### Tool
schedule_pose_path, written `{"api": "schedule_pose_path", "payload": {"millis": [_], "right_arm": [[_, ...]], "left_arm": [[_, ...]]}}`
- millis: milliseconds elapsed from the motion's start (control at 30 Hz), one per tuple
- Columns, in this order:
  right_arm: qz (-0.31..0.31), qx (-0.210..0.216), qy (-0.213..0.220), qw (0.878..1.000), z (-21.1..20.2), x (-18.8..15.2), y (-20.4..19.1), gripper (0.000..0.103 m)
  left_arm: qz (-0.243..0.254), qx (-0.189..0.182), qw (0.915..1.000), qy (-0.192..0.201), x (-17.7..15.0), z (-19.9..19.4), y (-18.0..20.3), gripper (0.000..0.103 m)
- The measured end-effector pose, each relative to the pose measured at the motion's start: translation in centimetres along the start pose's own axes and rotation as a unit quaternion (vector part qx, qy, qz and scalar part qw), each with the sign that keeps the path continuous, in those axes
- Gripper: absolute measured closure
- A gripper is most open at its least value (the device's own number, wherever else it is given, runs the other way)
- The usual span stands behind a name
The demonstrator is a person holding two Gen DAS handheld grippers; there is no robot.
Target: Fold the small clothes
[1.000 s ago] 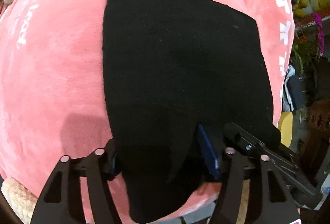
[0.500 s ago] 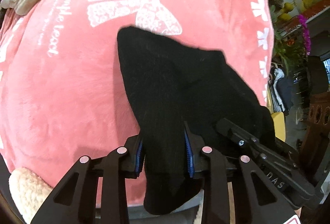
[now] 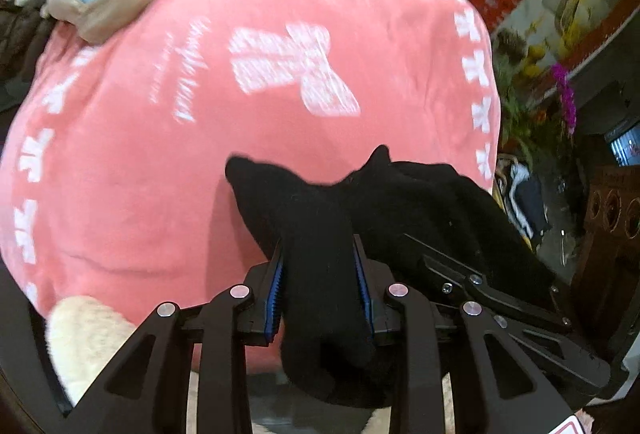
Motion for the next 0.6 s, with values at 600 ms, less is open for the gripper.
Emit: {"api": "schedule_pose_path", "payload": {"millis": [600], "right_arm": [[-0.044, -0.015, -0.040, 0.998, 19.6, 2.1, -3.7, 0.078]], "left_arm": [[-0.075, 0.041, 0.9934, 0.077, 4.0, 1.4, -22.4, 0.067]]}}
Point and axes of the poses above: each gripper's, at about its wrist camera, not at the fingertips, and z roughly the way its jaws point, y to its right, x to its top, the point moved 10 cm from there along z, roughly the way its jaws point, and after that the axes turned 1 degree about -z, right-handed, at the moved point
